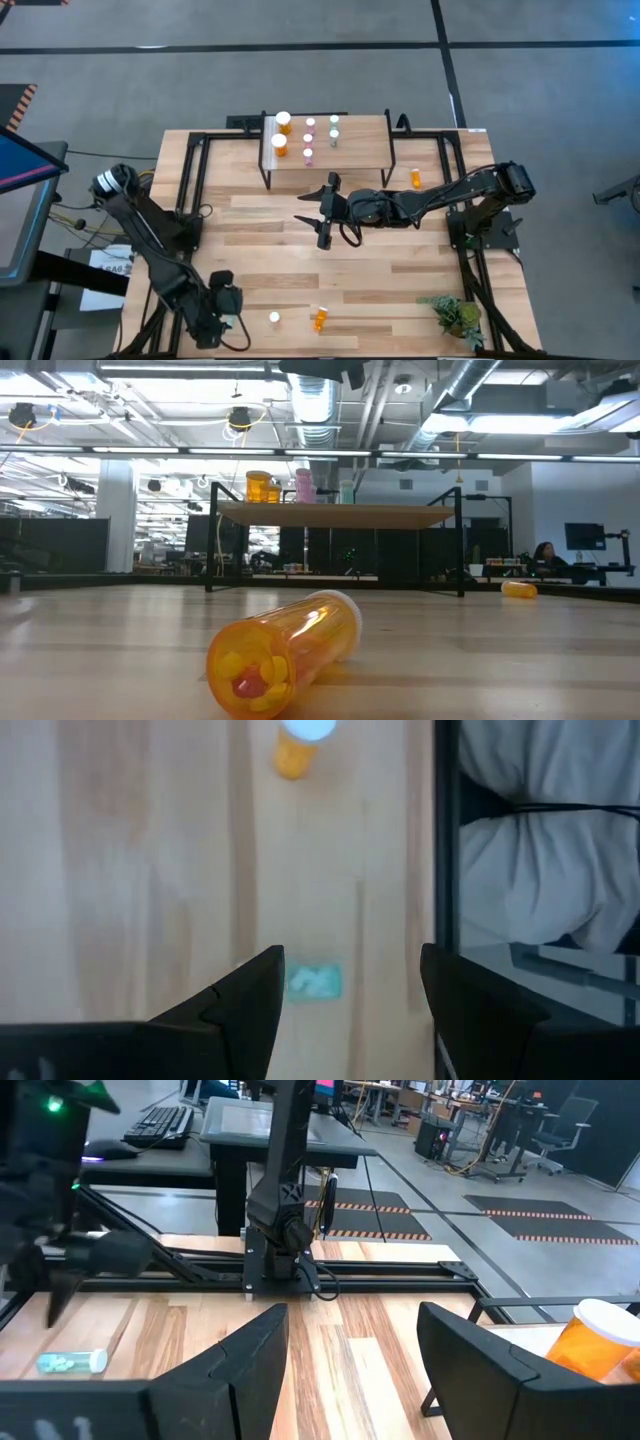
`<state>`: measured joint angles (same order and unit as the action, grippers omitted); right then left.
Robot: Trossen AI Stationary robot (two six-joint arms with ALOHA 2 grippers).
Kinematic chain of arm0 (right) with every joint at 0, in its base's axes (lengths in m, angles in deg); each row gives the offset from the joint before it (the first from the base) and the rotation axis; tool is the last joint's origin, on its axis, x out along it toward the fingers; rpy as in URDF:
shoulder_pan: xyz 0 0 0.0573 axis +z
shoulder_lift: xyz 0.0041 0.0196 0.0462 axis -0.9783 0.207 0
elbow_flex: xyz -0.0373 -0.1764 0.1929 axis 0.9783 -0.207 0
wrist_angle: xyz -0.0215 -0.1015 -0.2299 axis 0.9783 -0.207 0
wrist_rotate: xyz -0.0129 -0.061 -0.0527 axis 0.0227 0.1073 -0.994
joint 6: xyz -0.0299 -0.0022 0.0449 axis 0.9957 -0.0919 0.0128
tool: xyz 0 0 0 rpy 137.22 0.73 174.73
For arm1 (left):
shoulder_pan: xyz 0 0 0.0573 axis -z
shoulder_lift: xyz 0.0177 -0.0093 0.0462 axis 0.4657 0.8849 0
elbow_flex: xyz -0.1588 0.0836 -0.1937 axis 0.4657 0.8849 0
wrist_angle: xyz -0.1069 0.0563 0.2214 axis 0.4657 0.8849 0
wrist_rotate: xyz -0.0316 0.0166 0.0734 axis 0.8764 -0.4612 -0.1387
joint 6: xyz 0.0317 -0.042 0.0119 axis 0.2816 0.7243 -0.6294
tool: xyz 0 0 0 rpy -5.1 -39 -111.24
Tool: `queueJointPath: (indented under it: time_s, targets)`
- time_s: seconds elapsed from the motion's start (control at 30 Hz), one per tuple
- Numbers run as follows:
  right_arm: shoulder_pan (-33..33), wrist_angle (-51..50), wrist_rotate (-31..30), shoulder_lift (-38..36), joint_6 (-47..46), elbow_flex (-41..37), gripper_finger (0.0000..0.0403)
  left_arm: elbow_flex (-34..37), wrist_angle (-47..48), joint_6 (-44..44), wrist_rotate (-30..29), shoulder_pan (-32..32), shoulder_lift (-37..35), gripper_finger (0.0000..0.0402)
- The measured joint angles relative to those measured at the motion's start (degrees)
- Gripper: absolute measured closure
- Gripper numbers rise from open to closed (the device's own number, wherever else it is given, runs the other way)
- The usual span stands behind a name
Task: Pick and place medicine bottles onto shelf by color
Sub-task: Put the small blue pill bottle aligned with other small blue pill bottles on the shelf
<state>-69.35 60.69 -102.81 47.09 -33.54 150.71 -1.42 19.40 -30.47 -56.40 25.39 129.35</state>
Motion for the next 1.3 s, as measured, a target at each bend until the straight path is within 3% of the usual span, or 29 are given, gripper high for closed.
queueJointPath:
  time_s: [0.37, 0.97, 1.3]
  targets:
    - [0.0, 0.0, 0.0, 0.0, 0.0, 0.0, 0.0158, 0.2, 2.5, 8.7, 0.9, 0.6, 0.4, 0.018]
    - [0.0, 0.0, 0.0, 0.0, 0.0, 0.0, 0.0158, 8.5, -4.7, 13.7, 1.0, 3.3, 0.5, 0.018]
    - [0.0, 0.0, 0.0, 0.0, 0.0, 0.0, 0.0158, 8.7, 0.2, 23.1, -3.0, 2.6, 0.5, 0.018]
